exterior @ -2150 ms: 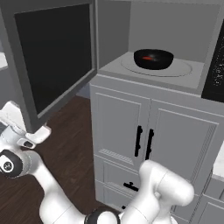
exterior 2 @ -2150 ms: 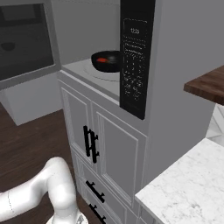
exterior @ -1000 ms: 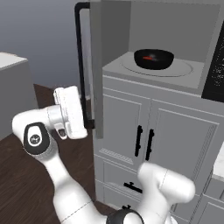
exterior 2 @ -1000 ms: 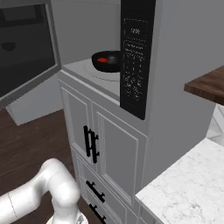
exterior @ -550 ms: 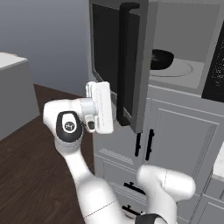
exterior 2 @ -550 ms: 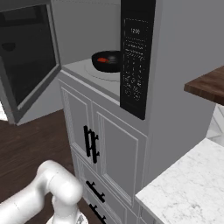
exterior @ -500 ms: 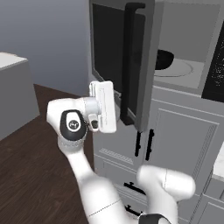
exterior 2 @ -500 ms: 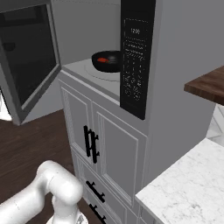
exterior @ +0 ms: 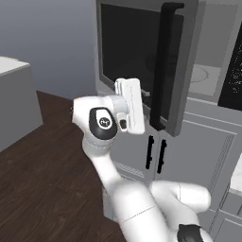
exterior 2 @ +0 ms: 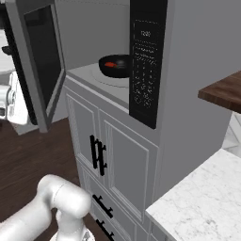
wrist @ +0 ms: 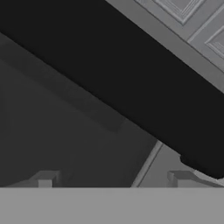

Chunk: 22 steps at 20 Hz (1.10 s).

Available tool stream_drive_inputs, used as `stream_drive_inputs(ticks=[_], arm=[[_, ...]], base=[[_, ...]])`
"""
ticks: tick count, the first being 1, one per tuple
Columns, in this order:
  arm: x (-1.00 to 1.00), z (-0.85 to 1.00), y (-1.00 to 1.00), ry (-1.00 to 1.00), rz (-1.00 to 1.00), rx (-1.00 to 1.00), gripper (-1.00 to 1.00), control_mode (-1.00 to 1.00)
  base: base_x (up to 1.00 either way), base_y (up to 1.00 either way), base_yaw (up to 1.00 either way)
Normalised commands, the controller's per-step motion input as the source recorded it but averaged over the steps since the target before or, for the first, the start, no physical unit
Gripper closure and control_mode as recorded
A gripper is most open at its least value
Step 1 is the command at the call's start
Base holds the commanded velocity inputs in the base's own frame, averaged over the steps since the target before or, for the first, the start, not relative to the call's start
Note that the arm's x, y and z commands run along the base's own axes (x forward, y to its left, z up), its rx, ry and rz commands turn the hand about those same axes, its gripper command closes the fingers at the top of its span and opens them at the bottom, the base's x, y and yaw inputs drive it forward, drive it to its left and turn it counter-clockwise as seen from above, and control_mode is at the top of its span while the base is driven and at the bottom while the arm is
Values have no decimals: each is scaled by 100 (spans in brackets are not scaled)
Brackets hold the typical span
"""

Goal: Pick the bell pepper from the sink and place it in the bowl. Then pick the bowl and place it in the microwave. Then close the microwave door and press the start button.

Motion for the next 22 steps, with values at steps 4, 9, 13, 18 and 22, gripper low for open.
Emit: stream_drive_inputs(ticks=[4,9,13,18,22], arm=[[41,18,-51,1,5,7,-100,-100],[49,10,-55,2,8,9,-100,-100],[42,3,-60,0,10,11,-100,-100],[40,0,-77,0,17,14,-100,-100],[33,0,-67,1,16,10,-100,-100]], base=[[0,0,0],[0,0,0],[0,0,0],[0,0,0],[0,0,0]])
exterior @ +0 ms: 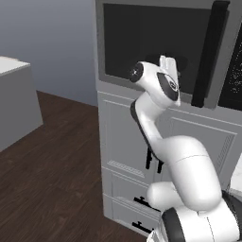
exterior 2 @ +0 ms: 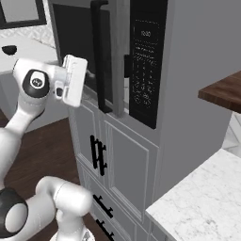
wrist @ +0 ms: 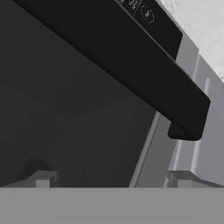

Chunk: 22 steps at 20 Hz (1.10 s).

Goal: Pick the bell pepper from the sink and place it in the bowl. Then pick the bowl and place it in the microwave. Then close the microwave door and press the start button.

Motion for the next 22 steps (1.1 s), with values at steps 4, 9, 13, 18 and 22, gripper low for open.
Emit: stream_drive_inputs(ticks=[4,9,13,18,22], arm=[[41,0,-53,5,12,6,-100,-100],[44,0,-51,0,13,6,-100,-100],[36,0,-31,0,13,4,-100,-100],[-65,0,13,-3,8,-5,-100,-100],[-92,14,25,0,8,-13,-100,-100]], base=[[0,0,0],[0,0,0],[0,0,0],[0,0,0],[0,0,0]])
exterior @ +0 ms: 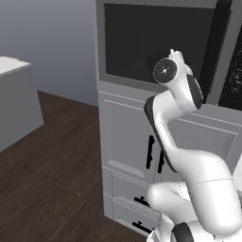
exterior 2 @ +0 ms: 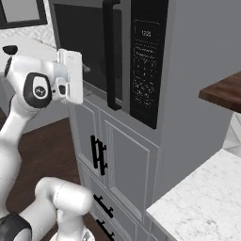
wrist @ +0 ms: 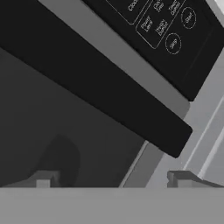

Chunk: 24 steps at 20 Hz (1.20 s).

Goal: Pick the bell pepper from the sink and place it in the bowl. Then pick the bowl and place it in the microwave. Then close the microwave door and press the start button.

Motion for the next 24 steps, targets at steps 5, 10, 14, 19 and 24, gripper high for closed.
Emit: stream_drive_inputs(ticks=[5,10,14,19,24], arm=[[-86,35,9,9,5,-18,-100,-100],[-73,9,19,21,5,-26,100,-100],[-73,0,11,14,10,-19,100,-100],[-60,0,1,7,10,-15,100,-100],[-47,-1,0,10,4,-25,100,-100]], base=[[0,0,0],[0,0,0],[0,0,0],[0,0,0],[0,0,0]])
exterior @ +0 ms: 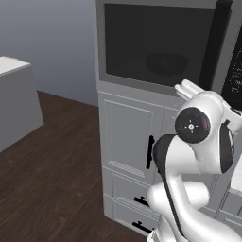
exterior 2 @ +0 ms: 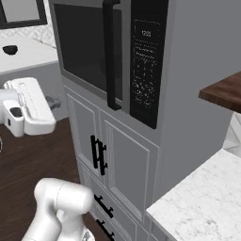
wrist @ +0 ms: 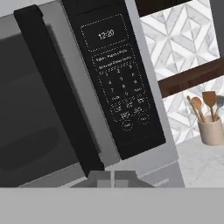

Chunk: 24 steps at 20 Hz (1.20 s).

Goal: Pick the bell pepper from the sink and place it in the bowl. Then pick the bowl and place it in the microwave. Then close the microwave door and press the start button.

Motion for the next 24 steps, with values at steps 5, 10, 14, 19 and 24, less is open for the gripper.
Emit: stream_drive_inputs(ticks=[5,10,14,19,24], arm=[[-8,0,-2,21,0,-21,100,-100],[0,0,-3,21,0,-21,100,-100],[0,5,-14,15,0,-17,100,-100],[0,3,-14,4,0,-6,100,-100],[5,2,-3,-10,1,3,100,-100]], base=[[0,0,0],[0,0,0],[0,0,0],[0,0,0],[0,0,0]])
